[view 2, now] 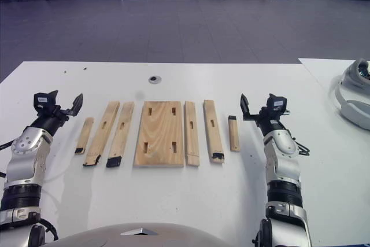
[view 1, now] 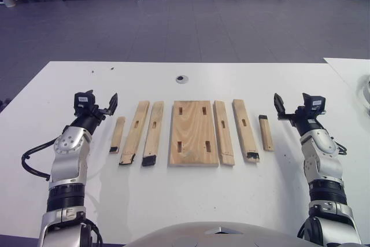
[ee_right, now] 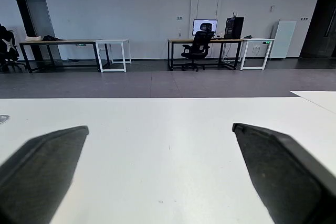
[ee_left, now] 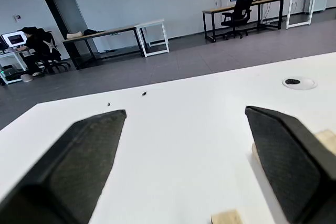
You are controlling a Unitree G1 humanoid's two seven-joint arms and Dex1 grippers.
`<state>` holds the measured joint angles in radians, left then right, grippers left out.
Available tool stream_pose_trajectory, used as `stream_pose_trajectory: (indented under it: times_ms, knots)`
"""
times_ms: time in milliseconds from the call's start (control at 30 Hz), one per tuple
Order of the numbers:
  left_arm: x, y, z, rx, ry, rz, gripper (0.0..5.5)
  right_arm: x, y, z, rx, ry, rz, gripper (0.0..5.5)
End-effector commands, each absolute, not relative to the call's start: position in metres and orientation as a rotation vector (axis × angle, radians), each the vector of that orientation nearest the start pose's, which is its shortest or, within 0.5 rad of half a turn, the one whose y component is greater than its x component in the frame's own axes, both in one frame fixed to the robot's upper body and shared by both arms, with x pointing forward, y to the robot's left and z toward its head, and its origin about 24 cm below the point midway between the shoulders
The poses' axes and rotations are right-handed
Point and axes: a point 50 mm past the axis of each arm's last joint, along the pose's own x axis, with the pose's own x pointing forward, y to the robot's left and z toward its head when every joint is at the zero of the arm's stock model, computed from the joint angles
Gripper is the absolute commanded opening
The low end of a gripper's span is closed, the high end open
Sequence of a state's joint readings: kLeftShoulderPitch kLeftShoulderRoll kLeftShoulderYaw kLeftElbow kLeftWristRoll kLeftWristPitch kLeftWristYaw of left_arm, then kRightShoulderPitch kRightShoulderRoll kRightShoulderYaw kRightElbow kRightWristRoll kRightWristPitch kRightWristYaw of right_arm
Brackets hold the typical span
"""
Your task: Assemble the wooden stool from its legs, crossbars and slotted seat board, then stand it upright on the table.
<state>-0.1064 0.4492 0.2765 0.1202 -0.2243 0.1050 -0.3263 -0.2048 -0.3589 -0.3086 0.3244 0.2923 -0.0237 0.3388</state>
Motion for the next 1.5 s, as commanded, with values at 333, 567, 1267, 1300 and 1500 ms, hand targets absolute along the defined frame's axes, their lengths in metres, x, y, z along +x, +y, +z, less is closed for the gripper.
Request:
stream_pose_trajectory:
  times_ms: [333, 567, 1267, 1300, 1500]
  knots:
    - [0.213, 0.274, 0.026, 0.131, 0.562, -0.096, 3.74, 0.288, -0.269, 0.069, -0.050, 0.015, 0.051, 5.12]
    - [0.207, 0.279, 0.022, 0.165, 0.603, -0.109, 2.57, 0.286, -0.265, 0.064, -0.043, 0.028, 0.044, 5.12]
    - [0.285, 0.113, 0.193, 0.189, -0.400, -0.756, 1.29, 0.325, -0.078, 0.217, 0.952, -0.121, 0.820, 4.20]
    - [0.285, 0.112, 0.191, 0.224, -0.397, -0.765, 1.29, 0.324, -0.078, 0.217, 0.954, -0.109, 0.822, 4.04]
    - [0.285, 0.119, 0.184, 0.324, -0.382, -0.767, 1.29, 0.317, -0.079, 0.212, 0.971, -0.037, 0.856, 2.90]
